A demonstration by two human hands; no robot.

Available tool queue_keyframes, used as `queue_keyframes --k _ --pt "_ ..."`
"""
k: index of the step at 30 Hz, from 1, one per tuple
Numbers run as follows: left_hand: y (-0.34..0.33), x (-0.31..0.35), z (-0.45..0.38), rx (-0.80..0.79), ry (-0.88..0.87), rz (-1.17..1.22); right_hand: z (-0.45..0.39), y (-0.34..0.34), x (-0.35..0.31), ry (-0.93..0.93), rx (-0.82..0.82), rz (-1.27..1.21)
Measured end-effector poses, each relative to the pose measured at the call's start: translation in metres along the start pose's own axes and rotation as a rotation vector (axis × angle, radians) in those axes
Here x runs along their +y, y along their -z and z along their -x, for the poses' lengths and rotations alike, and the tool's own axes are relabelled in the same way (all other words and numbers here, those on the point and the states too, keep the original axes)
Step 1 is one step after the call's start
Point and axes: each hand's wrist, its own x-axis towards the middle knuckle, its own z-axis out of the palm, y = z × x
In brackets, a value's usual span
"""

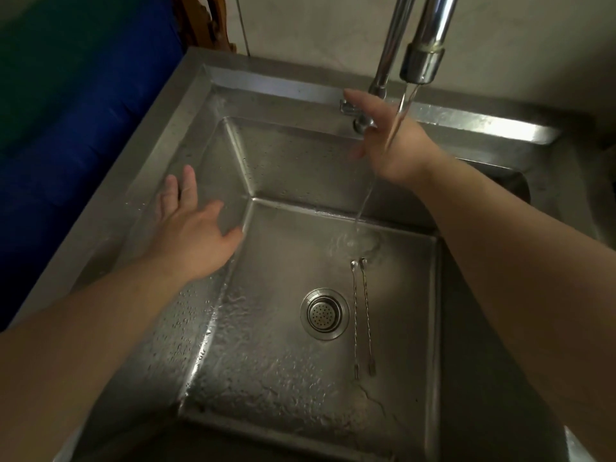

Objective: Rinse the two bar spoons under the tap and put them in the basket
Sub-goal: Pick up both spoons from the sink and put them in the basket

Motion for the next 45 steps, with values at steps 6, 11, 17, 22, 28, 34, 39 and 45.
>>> queue_keyframes --k 6,11,17,22,28,34,39,45 --pt "-0.001 0.001 0.000 0.001 0.000 0.002 0.006 -0.007 -0.002 -0.066 -0.013 -0.173" --pt "0.001 0.002 0.001 -0.006 -0.003 0.002 0.010 -0.010 0.002 -0.031 0.046 -0.052" --pt "0.000 0.002 0.001 -0.003 0.000 -0.015 0.014 -0.016 0.005 -0.071 0.063 -0.026" --pt "0.001 0.002 0.002 0.003 -0.003 -0.010 0.014 -0.020 0.007 -0.051 0.060 -0.046" --pt "0.000 0.005 0.002 0.047 0.011 0.024 0.021 -0.019 0.003 -0.078 0.054 -0.086" --pt "-0.043 0.077 0.026 0.368 -0.154 0.340 0.085 -0.049 0.039 -0.215 0.383 -0.033" --pt "-0.125 0.150 0.050 -0.096 -0.024 0.631 0.151 -0.107 0.111 -0.680 0.155 0.010" --pt "-0.215 0.192 0.075 -0.416 0.029 0.631 0.209 -0.168 0.159 -0.887 -0.142 0.105"
